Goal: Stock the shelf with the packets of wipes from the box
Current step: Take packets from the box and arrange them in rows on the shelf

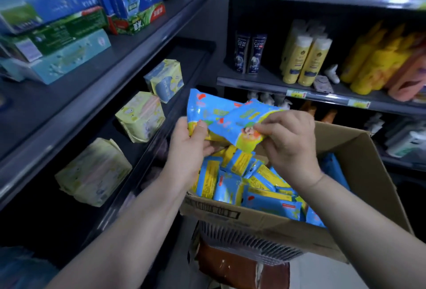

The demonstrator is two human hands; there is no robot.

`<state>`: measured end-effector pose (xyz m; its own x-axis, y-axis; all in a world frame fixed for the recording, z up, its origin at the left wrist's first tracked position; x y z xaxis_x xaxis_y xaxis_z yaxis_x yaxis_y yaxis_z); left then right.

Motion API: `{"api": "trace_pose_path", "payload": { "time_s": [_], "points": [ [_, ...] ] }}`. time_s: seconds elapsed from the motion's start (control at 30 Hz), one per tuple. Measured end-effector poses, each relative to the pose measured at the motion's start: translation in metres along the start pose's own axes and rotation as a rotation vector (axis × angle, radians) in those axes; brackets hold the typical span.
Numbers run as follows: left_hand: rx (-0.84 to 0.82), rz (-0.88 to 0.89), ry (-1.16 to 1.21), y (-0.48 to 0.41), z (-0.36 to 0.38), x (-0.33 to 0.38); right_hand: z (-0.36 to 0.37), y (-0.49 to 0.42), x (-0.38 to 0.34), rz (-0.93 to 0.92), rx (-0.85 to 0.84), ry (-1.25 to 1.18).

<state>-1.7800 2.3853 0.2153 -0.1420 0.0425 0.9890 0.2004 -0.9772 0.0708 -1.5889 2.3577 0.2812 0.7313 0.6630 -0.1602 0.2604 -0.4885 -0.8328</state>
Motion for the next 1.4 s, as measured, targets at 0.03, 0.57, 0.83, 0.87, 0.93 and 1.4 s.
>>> {"api": "trace_pose_path", "payload": {
  "time_s": [0.03, 0.57, 0.83, 0.87, 0.93, 1.4],
  "points": [
    [-0.033, -0.019, 0.053, 0.007, 0.008, 0.002, -0.002, 0.002, -0.007, -0.054, 0.006, 0.024],
    [0.154, 0.101, 0.122, 0.133, -0.010, 0.023, -0.045, 0.018, -0.039, 0.126, -0.499, -0.218],
    [0.352, 0.142, 0.173, 0.233, -0.075, 0.031, -0.027, 0.011, -0.135, 0.009, -0.746, -0.508],
    [0.391, 0.147, 0.186, 0.246, -0.086, 0.033, -0.024, 0.010, -0.150, -0.020, -0.764, -0.505],
    [0.476, 0.163, 0.185, 0.271, -0.111, 0.039, -0.020, 0.007, -0.181, -0.087, -0.768, -0.522],
    [0.887, 0.425, 0.176, 0.437, -0.279, 0.099, -0.014, -0.004, -0.428, -0.332, -0.863, -0.823]
  ]
}}
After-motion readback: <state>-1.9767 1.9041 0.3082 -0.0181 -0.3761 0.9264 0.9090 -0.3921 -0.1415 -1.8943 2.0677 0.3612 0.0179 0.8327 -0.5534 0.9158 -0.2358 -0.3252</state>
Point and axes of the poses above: each hand's wrist, its own y-axis away from the middle knuckle, its own z-axis out of the palm, x = y × z, the point moved 8 cm from there along -y, towards the middle knuckle
